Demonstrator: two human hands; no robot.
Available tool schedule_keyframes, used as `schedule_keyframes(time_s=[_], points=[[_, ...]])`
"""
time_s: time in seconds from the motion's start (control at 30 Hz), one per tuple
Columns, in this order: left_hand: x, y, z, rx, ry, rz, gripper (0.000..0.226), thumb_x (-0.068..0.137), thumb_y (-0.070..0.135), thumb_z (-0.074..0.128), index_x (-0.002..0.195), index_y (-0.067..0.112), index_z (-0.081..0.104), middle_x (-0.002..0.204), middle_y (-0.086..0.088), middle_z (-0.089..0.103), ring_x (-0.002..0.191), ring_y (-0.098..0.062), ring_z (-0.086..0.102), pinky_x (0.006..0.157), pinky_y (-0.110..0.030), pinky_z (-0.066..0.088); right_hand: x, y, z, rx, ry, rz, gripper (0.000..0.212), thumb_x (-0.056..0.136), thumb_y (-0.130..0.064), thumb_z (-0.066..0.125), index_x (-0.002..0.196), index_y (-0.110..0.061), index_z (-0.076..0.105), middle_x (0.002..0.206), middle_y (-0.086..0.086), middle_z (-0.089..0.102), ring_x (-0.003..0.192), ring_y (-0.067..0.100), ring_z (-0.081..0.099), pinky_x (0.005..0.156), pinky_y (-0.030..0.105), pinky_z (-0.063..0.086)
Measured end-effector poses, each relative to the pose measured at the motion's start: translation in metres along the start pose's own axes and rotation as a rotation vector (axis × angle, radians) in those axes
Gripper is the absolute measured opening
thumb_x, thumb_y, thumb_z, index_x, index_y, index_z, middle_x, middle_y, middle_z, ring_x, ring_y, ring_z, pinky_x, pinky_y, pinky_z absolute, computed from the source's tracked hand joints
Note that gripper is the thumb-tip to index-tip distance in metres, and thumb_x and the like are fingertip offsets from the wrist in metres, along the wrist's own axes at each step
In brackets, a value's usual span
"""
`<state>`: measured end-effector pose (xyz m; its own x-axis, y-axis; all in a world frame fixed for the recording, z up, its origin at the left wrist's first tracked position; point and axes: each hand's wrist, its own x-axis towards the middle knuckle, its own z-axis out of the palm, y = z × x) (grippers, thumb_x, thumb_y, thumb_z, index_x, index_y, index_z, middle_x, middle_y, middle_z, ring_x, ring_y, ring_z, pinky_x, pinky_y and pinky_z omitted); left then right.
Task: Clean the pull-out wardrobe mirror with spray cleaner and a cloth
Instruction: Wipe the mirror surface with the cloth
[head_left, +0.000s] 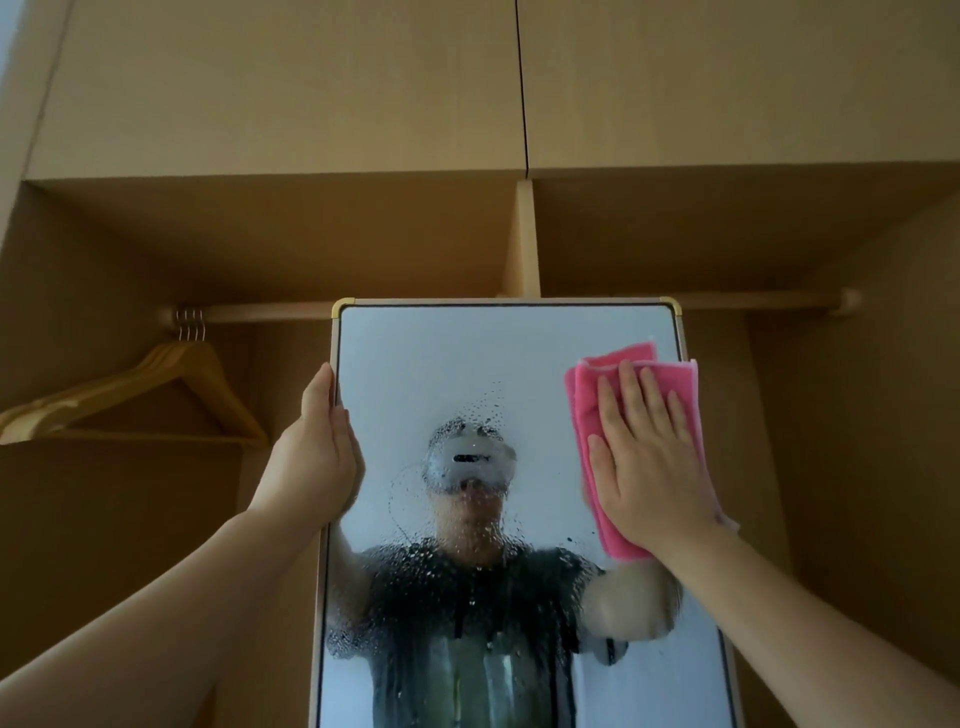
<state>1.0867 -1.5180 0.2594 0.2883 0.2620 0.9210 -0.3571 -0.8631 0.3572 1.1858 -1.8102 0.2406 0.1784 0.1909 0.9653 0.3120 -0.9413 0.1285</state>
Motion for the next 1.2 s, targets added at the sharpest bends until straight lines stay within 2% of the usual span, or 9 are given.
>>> schedule_keyframes(time_s=[0.2,0.33,0.53,0.63,0.77,0.87,1.0,1.13,1.2], points=[[-0.002,0.003,0.000,-0.022,0.012,-0.020,0.050,0.104,0.021,0.031,0.152,0.016,0.019,0.114,-0.024,0.065,0.096,-0.038,0.063,0.081,-0.039,0.047,-0.038,-0.006,0.012,0.014,0.007,-0.063,0.057,0.103,-0.041,0.013,0.151,-0.010,0.016,0.157,0.016,0.019,0.146,0.036,0.016,0.117,0.048,0.014],[-0.004,0.004,-0.001,-0.017,0.022,-0.020,0.050,0.103,0.020,0.032,0.151,0.016,0.021,0.110,-0.027,0.065,0.094,-0.043,0.063,0.083,-0.045,0.049,-0.037,-0.002,0.012,0.015,-0.018,-0.090,0.058,0.102,-0.043,0.012,0.152,-0.014,0.011,0.159,0.014,0.015,0.148,0.034,0.011,0.118,0.050,0.013],[-0.006,0.003,0.000,-0.034,0.017,-0.021,0.049,0.104,0.020,0.030,0.152,0.016,0.021,0.106,-0.018,0.067,0.076,-0.021,0.055,0.075,-0.035,0.045,-0.020,0.008,0.007,-0.020,-0.064,-0.141,0.061,0.101,-0.046,0.011,0.153,-0.014,0.015,0.160,0.012,0.012,0.149,0.031,0.007,0.119,0.049,0.009],[-0.007,0.003,0.000,-0.047,0.013,-0.028,0.050,0.104,0.021,0.030,0.153,0.018,0.021,0.106,-0.015,0.067,0.075,-0.018,0.054,0.074,-0.032,0.044,-0.005,0.012,0.004,-0.025,-0.077,-0.153,0.060,0.101,-0.047,0.009,0.153,-0.017,0.011,0.161,0.010,0.008,0.149,0.029,0.003,0.120,0.050,0.008],[-0.007,0.003,0.000,-0.054,0.009,-0.049,0.050,0.104,0.021,0.031,0.153,0.019,0.021,0.111,-0.017,0.067,0.080,-0.019,0.055,0.077,-0.032,0.043,0.024,0.016,-0.004,-0.032,-0.067,-0.123,0.061,0.099,-0.049,0.005,0.153,-0.020,0.005,0.162,0.007,0.001,0.149,0.025,-0.002,0.121,0.048,0.003],[-0.008,0.004,-0.001,-0.046,0.016,-0.044,0.050,0.104,0.021,0.031,0.153,0.018,0.021,0.107,-0.016,0.067,0.081,-0.026,0.061,0.077,-0.036,0.048,0.055,0.021,-0.011,-0.011,-0.040,-0.044,0.063,0.098,-0.050,0.003,0.154,-0.021,0.002,0.163,0.006,-0.003,0.149,0.024,-0.007,0.121,0.047,0.000],[-0.008,0.005,0.000,-0.049,-0.003,-0.064,0.050,0.104,0.022,0.030,0.153,0.019,0.020,0.092,-0.001,0.058,0.065,-0.005,0.052,0.073,-0.032,0.044,0.082,0.025,-0.015,-0.020,-0.008,-0.010,0.063,0.099,-0.049,0.005,0.155,-0.022,0.005,0.163,0.006,0.001,0.150,0.028,-0.001,0.121,0.046,0.002],[-0.008,0.006,-0.001,-0.051,0.007,-0.061,0.049,0.105,0.023,0.029,0.153,0.019,0.020,0.092,0.001,0.057,0.072,-0.013,0.054,0.074,-0.033,0.046,0.081,0.025,-0.013,-0.027,0.014,-0.007,0.062,0.100,-0.049,0.005,0.155,-0.021,0.005,0.163,0.009,0.004,0.149,0.030,0.003,0.120,0.046,0.003],[-0.008,0.007,-0.001,-0.057,0.010,-0.061,0.049,0.105,0.023,0.029,0.153,0.019,0.021,0.092,0.003,0.056,0.071,-0.011,0.054,0.074,-0.032,0.045,0.077,0.024,-0.012,-0.022,0.018,-0.010,0.062,0.100,-0.048,0.003,0.155,-0.020,0.005,0.163,0.009,0.003,0.149,0.030,0.001,0.120,0.046,0.002]])
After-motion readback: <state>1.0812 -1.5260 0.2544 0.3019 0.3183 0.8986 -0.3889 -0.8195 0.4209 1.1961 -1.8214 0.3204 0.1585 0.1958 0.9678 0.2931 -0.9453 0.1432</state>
